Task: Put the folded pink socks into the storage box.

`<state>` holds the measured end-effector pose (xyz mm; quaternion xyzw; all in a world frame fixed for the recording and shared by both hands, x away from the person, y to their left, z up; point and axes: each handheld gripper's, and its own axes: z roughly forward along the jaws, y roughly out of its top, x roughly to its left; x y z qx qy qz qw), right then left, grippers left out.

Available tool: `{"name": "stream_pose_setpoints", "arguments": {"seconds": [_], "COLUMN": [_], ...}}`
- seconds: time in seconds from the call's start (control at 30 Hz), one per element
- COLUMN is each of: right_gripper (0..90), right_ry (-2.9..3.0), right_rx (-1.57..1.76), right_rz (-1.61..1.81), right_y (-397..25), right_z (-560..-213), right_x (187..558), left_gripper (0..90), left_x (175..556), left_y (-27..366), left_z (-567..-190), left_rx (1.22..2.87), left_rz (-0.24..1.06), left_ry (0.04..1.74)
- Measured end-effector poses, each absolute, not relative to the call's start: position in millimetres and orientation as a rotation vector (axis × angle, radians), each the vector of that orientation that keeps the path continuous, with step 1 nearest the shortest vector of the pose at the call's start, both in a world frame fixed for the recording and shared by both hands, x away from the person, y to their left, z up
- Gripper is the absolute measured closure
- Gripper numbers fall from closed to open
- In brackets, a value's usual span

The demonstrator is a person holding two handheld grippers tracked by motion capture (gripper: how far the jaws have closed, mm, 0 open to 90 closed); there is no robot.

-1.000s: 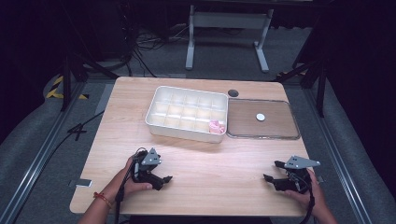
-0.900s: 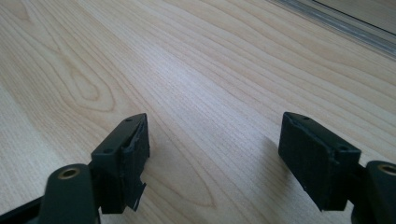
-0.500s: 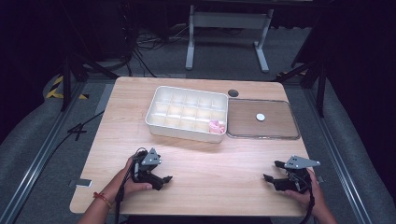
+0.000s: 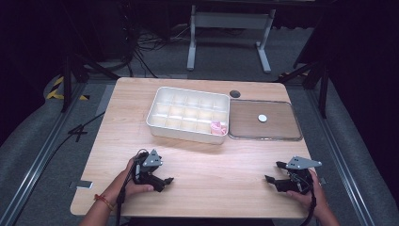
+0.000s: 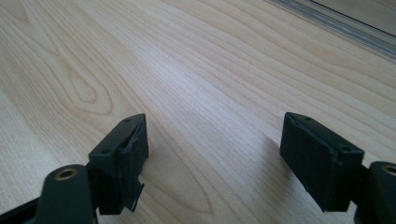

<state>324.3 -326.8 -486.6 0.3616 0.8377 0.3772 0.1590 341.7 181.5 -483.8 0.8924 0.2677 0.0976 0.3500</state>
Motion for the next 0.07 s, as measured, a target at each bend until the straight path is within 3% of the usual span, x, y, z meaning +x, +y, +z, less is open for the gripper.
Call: {"name": "stream_pose_setpoints", "arguments": {"seconds": [0.07], "right_gripper": [23.8], "right_ry": [2.394], "right_rx": [1.034], "right_rz": [1.079], "right_y": [-326.7], "right_z": [-486.6], "right_x": [324.3], "left_gripper": [6.9], "left_x": [341.7], "left_y": [181.5], "left_z": [-483.8], "left_rx": [2.311], "left_rz": [0.253], "left_ry": [0.693]}}
